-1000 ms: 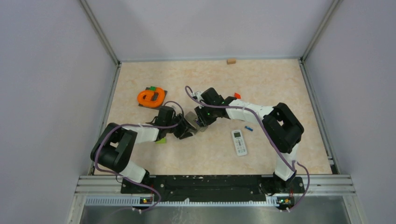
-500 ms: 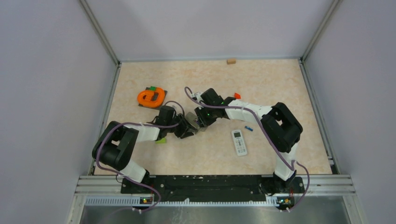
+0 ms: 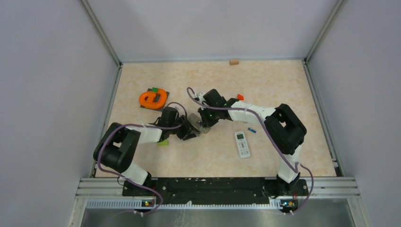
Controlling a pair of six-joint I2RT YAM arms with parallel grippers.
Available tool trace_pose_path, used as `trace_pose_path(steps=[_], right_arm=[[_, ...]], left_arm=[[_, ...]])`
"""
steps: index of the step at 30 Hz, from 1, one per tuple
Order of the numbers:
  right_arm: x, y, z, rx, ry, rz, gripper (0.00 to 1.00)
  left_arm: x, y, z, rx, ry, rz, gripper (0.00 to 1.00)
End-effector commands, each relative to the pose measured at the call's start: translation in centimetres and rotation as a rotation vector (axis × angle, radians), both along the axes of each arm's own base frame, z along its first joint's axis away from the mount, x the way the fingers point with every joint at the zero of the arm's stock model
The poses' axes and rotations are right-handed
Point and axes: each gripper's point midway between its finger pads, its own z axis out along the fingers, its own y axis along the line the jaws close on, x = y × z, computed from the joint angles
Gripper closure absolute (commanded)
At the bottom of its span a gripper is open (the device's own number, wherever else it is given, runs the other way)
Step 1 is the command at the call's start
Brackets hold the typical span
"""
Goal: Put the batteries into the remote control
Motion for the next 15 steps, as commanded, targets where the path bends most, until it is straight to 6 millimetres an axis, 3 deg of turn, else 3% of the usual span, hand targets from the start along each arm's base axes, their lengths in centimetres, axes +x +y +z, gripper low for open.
trace_pose_path(steps=[1,5,15], right_arm=[[0.6,1.0,2.7,0.071,-0.056,-0.024,1.00],[1.1,0.5,3.5,0.092,-0.068,-0.085,1.00],[0.9,-1.2,5.2,0.193,-0.030,-0.250,1.00]], left_arm=[[0.8,0.8,0.0,0.068,-0.027,0.019,0.63],[1.1,0.9,1.3,0.072,-0.068,0.018,0.58],[1.8,2.8,5.2,0.154,-0.196,0.053,0.16]])
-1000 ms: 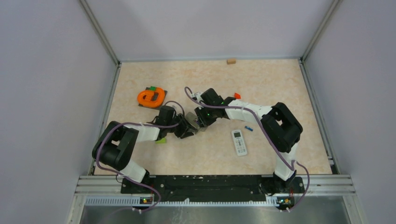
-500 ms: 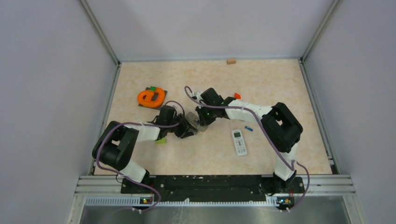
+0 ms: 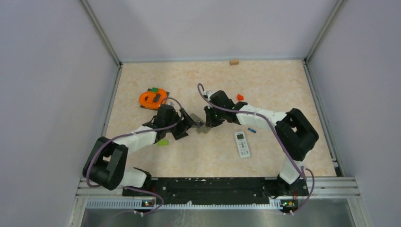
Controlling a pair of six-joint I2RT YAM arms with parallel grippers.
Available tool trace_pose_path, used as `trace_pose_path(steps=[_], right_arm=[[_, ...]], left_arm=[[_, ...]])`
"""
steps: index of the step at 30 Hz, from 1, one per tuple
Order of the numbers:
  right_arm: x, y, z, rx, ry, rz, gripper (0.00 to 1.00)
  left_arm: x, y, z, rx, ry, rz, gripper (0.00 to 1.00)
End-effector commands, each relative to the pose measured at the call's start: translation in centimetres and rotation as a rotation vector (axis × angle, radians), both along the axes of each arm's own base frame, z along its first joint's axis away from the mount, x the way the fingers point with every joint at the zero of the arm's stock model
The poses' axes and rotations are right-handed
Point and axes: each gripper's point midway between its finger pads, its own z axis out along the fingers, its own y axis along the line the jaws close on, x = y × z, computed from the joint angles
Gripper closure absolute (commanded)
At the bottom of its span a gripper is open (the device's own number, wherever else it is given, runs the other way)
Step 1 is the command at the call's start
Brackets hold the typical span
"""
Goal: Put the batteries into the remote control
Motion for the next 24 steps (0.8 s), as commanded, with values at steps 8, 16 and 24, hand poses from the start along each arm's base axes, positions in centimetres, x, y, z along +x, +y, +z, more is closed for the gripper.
trace_pose_path(steps=[8,16,24], right_arm=[[0.3,-2.4,5.3,0.253,0.020,-0.225,1.00],[1.7,-3.4,6.9,0.470,0.097,-0.433,1.00],[1.5,-4.6,8.3,0.549,0.104,-0.515,1.00]], left_arm=[[4.6,3.1,5.3,0.166,-0.198,0.053,0.01],[9.2,3.4,4.2,0.150,-0.140,0.039,0.01],[12.1,2.0,1.4,0.029,-0.082,-0.058,0.22]])
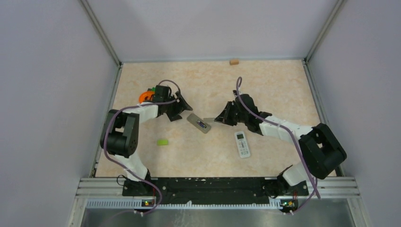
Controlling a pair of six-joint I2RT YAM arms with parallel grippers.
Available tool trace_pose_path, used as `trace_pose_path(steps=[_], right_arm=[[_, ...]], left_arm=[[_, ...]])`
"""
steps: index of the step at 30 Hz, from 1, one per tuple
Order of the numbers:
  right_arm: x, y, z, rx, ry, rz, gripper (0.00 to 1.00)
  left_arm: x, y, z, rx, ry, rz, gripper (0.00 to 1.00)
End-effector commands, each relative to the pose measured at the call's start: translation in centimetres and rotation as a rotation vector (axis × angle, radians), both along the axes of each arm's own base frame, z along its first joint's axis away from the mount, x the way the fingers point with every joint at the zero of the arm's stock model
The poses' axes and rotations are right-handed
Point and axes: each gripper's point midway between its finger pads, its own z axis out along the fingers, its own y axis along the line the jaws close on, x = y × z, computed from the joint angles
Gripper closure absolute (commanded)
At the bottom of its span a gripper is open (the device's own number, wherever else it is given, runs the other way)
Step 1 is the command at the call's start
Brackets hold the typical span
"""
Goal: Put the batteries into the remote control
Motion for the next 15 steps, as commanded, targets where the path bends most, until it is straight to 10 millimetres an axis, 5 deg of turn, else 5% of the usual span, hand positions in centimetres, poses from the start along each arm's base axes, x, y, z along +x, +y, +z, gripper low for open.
trace_pose_path(steps=[1,7,15], right_arm=[[1.0,0.1,4.6,0.118,-0.088,-0.051,1.00],[1.0,-0.7,4.2,0.061,-0.085,-0.035,1.00],[0.4,-1.0,3.1,0.057,-0.013,-0.048,1.00]], left_arm=[[1.9,-2.3,0.9,-0.101,-0.043,-0.121,0.28],[0.8,-2.6,-1.1,-0.121,0.050,-0.130,0.52],[-5.0,-2.6,-0.8,-0.165,0.133,-0.094,0.57]])
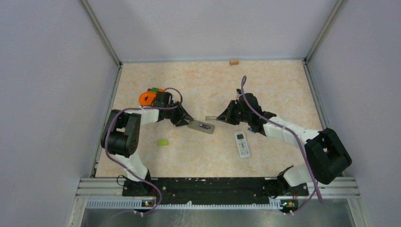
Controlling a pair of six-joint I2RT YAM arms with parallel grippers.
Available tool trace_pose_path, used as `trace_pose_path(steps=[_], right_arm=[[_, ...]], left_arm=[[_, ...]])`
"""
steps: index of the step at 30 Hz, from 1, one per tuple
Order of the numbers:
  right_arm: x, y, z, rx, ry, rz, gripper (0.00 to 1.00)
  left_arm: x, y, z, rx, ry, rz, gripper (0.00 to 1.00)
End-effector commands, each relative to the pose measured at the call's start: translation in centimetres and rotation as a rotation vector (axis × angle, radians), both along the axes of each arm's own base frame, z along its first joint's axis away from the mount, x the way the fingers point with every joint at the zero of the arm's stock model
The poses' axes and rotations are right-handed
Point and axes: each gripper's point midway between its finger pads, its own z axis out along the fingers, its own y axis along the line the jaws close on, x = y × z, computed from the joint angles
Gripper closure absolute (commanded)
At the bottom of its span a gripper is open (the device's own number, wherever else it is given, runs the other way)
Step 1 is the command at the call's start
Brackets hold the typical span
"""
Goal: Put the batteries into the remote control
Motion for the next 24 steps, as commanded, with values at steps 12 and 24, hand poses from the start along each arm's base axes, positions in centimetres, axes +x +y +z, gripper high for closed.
trace_pose_path(steps=[12,24], right_arm=[[0.7,1.7,-1.2,-0.118,0.038,0.143,1.00],[0.7,2.6,-2.8,-0.146,0.068,0.149,1.00]], left_arm=[[-3.7,3.1,2.3,0.202,0.021,-0.051,0.19],[-5.0,2.1,0.1,0.138,0.095,-0.108,0.34]])
